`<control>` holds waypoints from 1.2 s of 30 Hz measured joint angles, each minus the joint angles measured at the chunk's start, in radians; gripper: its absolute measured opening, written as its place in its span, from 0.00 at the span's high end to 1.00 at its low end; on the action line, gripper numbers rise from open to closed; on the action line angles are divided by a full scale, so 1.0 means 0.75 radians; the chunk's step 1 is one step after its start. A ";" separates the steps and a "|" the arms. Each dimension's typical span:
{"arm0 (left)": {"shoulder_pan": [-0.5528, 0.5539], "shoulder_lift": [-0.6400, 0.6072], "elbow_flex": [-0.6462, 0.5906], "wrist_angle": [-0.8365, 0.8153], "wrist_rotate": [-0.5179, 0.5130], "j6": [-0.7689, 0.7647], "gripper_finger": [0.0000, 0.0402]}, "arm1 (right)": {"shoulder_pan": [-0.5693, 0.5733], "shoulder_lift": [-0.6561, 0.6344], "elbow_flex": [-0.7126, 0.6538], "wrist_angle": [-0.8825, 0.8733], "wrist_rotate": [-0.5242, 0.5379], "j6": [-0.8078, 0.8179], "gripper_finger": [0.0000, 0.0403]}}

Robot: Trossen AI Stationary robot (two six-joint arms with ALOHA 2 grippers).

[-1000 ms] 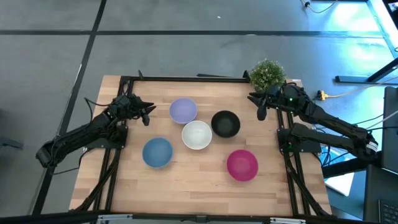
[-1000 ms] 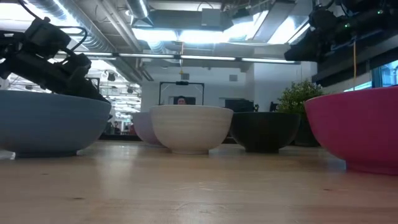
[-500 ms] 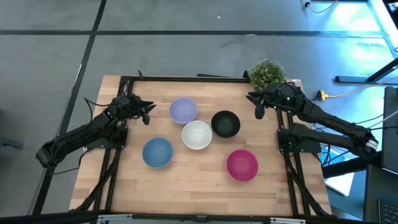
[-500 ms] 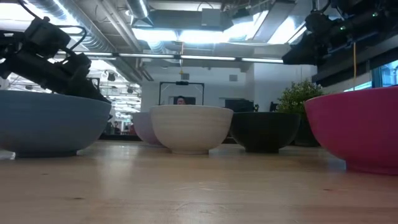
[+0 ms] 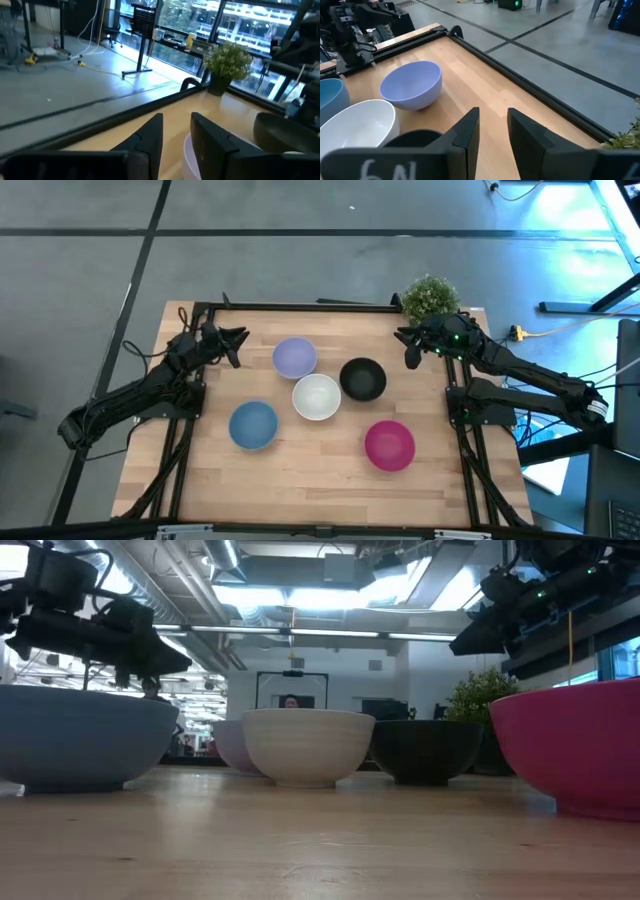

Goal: Nest bowls inside each other
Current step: Stack the black bowl on top of the white bowl

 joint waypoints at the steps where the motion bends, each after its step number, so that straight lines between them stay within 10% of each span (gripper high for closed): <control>1: 0.000 0.000 0.000 0.000 0.000 -0.017 0.76 | 0.000 -0.001 0.000 0.000 0.000 -0.003 0.75; 23: -0.111 0.001 0.009 0.043 0.141 -0.145 0.61 | 0.000 -0.001 0.000 -0.034 -0.005 -0.028 0.75; 36: -0.234 0.308 0.353 -0.293 0.141 0.048 0.61 | 0.000 -0.001 0.000 -0.097 -0.055 -0.015 0.75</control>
